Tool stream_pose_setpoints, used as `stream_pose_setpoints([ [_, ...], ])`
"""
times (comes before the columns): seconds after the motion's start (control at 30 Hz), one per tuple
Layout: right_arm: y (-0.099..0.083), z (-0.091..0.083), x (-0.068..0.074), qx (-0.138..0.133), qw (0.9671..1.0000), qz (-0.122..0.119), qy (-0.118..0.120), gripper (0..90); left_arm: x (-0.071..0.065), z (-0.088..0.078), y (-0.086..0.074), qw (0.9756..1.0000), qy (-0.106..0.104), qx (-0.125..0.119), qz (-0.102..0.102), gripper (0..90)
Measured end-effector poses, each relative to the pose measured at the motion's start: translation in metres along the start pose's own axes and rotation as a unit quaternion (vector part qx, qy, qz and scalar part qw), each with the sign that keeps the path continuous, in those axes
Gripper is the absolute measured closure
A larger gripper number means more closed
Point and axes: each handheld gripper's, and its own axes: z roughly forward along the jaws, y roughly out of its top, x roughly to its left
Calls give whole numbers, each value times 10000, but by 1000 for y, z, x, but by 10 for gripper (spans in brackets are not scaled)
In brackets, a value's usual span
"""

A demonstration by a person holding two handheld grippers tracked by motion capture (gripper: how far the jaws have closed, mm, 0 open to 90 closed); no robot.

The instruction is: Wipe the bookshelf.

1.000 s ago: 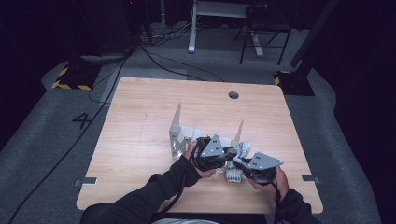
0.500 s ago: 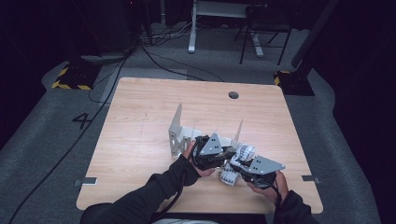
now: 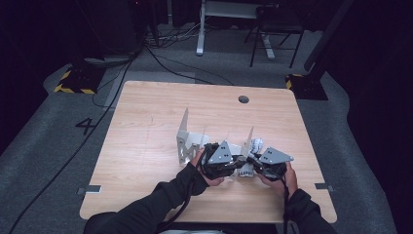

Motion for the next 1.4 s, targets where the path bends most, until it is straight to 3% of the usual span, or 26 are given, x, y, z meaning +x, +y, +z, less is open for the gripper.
stream_pose_setpoints([
  [0.23, 25, -19, -12, -560, 9976, 81, -405, 788, -1, -2, -1, 10000, -74, -11, 24, 780],
  [0.33, 42, -34, -11, -939, 9944, 43, -494, 788, -1, -2, -1, 10000, -96, -1, 24, 783],
  [0.47, 50, -52, -1, -1118, 9928, -174, -390, 789, -2, -4, -2, 9999, -113, -21, 30, 781],
  [0.57, 53, -63, 8, -1151, 9919, -505, -159, 785, -3, -4, -2, 9999, -108, -16, 29, 780],
  [0.63, 53, -67, 11, -1120, 9918, -620, 4, 785, -3, -5, -2, 9999, -125, -5, 21, 778],
  [0.7, 48, -68, 14, -1105, 9924, -495, 225, 786, -3, -5, -2, 9999, -125, 0, 13, 776],
  [0.83, 37, -64, 23, -943, 9938, -419, 412, 787, -3, -4, -2, 9999, -113, -22, 9, 775],
  [1.07, 17, -48, 38, -493, 9960, -438, 603, 787, -1, -4, -3, 9999, -162, -53, 0, 775],
  [1.23, -2, -27, 41, 42, 9965, -427, 720, 786, -1, -3, -2, 9998, -207, -68, 40, 778],
  [1.33, -11, -13, 40, 270, 9961, -510, 668, 787, 0, -4, -3, 9997, -216, -71, 47, 781],
  [1.4, -13, -7, 34, 290, 9967, -328, 689, 787, 0, -4, -3, 9997, -216, -76, 40, 781],
])
